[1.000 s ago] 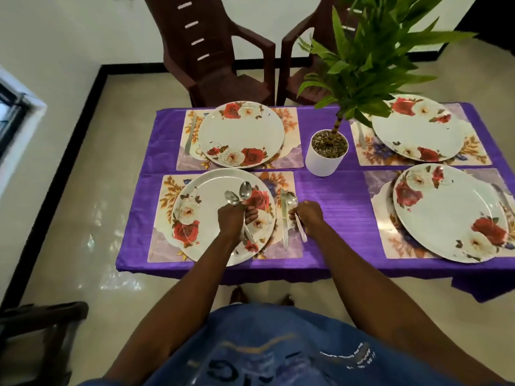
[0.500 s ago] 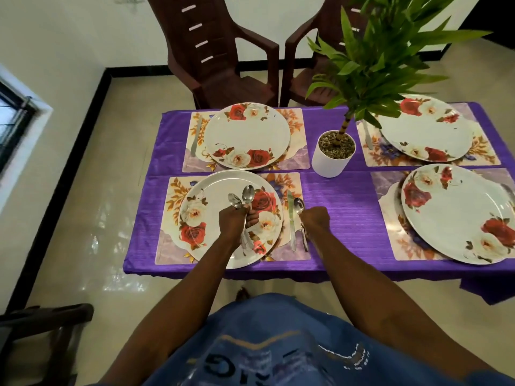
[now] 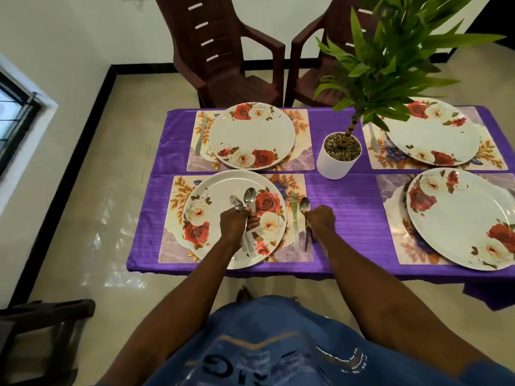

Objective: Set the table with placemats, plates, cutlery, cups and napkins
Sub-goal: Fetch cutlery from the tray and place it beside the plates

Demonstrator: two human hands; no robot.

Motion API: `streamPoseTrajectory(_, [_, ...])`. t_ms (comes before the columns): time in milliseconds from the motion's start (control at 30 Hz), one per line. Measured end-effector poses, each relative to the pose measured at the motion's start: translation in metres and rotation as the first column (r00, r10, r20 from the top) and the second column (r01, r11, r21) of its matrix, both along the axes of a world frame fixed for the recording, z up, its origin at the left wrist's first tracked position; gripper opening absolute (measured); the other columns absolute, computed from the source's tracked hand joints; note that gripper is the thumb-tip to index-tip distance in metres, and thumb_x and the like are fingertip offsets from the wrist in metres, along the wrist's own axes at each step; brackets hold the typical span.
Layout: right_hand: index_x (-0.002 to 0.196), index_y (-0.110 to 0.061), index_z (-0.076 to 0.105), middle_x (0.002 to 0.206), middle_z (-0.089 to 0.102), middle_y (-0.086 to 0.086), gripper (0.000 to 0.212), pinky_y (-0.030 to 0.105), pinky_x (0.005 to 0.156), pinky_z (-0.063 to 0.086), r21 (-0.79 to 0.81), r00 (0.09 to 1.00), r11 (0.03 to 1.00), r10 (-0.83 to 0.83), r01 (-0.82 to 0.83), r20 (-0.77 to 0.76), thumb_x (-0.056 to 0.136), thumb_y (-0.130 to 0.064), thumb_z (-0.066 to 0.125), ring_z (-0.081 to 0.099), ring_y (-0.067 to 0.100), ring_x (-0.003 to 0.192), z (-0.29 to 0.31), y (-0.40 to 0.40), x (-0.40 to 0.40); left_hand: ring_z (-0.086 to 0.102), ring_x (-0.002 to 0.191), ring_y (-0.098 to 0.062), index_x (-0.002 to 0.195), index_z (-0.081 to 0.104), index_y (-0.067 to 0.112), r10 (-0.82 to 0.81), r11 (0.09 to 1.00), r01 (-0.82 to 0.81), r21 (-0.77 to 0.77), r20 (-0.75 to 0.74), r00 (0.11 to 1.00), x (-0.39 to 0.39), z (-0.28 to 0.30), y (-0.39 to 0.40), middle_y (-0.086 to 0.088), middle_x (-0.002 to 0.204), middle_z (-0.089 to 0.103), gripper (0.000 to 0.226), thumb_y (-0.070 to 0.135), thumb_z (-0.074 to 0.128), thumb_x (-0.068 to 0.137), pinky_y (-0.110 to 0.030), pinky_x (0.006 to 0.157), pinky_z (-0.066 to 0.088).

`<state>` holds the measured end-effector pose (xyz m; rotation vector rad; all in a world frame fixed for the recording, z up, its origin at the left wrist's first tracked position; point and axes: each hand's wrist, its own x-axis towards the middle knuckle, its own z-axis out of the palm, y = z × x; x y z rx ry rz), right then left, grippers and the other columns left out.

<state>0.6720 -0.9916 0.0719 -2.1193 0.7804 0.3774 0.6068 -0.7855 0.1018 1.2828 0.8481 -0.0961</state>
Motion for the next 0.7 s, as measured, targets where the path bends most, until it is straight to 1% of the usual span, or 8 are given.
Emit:
streamPoseTrajectory(167, [0.102, -0.003, 0.065, 0.101, 0.069, 0.014, 0.029, 0.029, 0.066, 0.040, -0.004, 0.998, 0.998, 0.061, -0.061, -0.004, 0.085, -0.025, 0.075, 0.065, 0.029, 0.089, -0.001, -0.001, 0.008, 0.074, 0.077, -0.027, 0.103, 0.070, -0.001, -0.028, 0.999, 0.028, 0.025, -0.013, 1.000, -0.001, 0.001, -0.002, -0.015, 0.086, 0.075, 0.018, 0.013, 0.063, 0.093, -0.035, 0.074, 0.061])
streamPoseTrajectory(333, [0.098, -0.006, 0.064, 0.096, 0.068, 0.012, 0.026, 0.031, 0.066, 0.045, -0.011, 0.997, 0.997, 0.074, -0.074, -0.010, 0.085, -0.025, 0.075, 0.067, 0.031, 0.088, -0.003, -0.002, 0.015, 0.075, 0.076, -0.025, 0.101, 0.070, 0.001, -0.029, 0.999, 0.030, 0.034, -0.023, 0.999, -0.001, 0.001, -0.003, -0.014, 0.085, 0.075, 0.016, 0.014, 0.063, 0.093, -0.033, 0.072, 0.061])
streamPoseTrajectory(467, [0.091, -0.006, 0.061, 0.088, 0.065, 0.011, 0.025, 0.031, 0.065, 0.042, 0.007, 0.997, 0.997, 0.073, -0.073, 0.014, 0.085, -0.027, 0.074, 0.064, 0.029, 0.083, -0.006, -0.004, 0.015, 0.074, 0.077, -0.027, 0.099, 0.070, 0.001, -0.035, 0.999, 0.036, 0.034, -0.017, 0.999, -0.001, 0.000, -0.004, -0.015, 0.085, 0.075, 0.016, 0.014, 0.063, 0.093, -0.036, 0.076, 0.061])
streamPoseTrajectory(533, [0.083, -0.008, 0.057, 0.081, 0.061, 0.009, 0.030, 0.032, 0.063, 0.041, 0.049, 0.999, 0.998, 0.030, -0.032, 0.039, 0.087, -0.034, 0.072, 0.059, 0.027, 0.076, -0.006, -0.006, 0.014, 0.074, 0.078, -0.029, 0.098, 0.070, -0.001, -0.040, 0.999, 0.040, 0.019, -0.005, 0.999, -0.001, -0.001, -0.005, -0.016, 0.085, 0.074, 0.016, 0.013, 0.063, 0.093, -0.037, 0.077, 0.061])
streamPoseTrajectory(600, [0.076, -0.010, 0.057, 0.079, 0.064, 0.013, 0.030, 0.038, 0.063, 0.048, 0.122, 0.996, 0.990, -0.071, 0.065, 0.052, 0.090, -0.034, 0.066, 0.059, 0.026, 0.070, -0.008, -0.009, 0.011, 0.074, 0.076, -0.027, 0.098, 0.070, -0.001, -0.068, 0.998, 0.067, 0.013, 0.012, 0.998, -0.002, 0.000, -0.006, -0.017, 0.085, 0.074, 0.017, 0.014, 0.063, 0.094, -0.033, 0.074, 0.061])
streamPoseTrajectory(633, [0.074, -0.010, 0.058, 0.079, 0.066, 0.016, 0.027, 0.039, 0.062, 0.052, 0.166, 0.991, 0.980, -0.122, 0.112, 0.054, 0.092, -0.029, 0.064, 0.060, 0.026, 0.066, -0.010, -0.012, 0.010, 0.074, 0.074, -0.026, 0.099, 0.070, -0.001, -0.085, 0.996, 0.085, 0.010, 0.022, 0.996, -0.002, 0.001, -0.007, -0.017, 0.086, 0.074, 0.018, 0.014, 0.063, 0.094, -0.031, 0.071, 0.061])
streamPoseTrajectory(700, [0.079, -0.006, 0.062, 0.079, 0.066, 0.018, 0.016, 0.036, 0.056, 0.051, 0.232, 0.986, 0.962, -0.160, 0.144, 0.052, 0.092, -0.015, 0.059, 0.058, 0.022, 0.059, -0.011, -0.018, 0.004, 0.073, 0.072, -0.025, 0.100, 0.070, -0.001, -0.105, 0.994, 0.106, -0.019, 0.032, 0.994, -0.002, 0.004, -0.011, -0.018, 0.088, 0.074, 0.018, 0.014, 0.063, 0.095, -0.029, 0.067, 0.061])
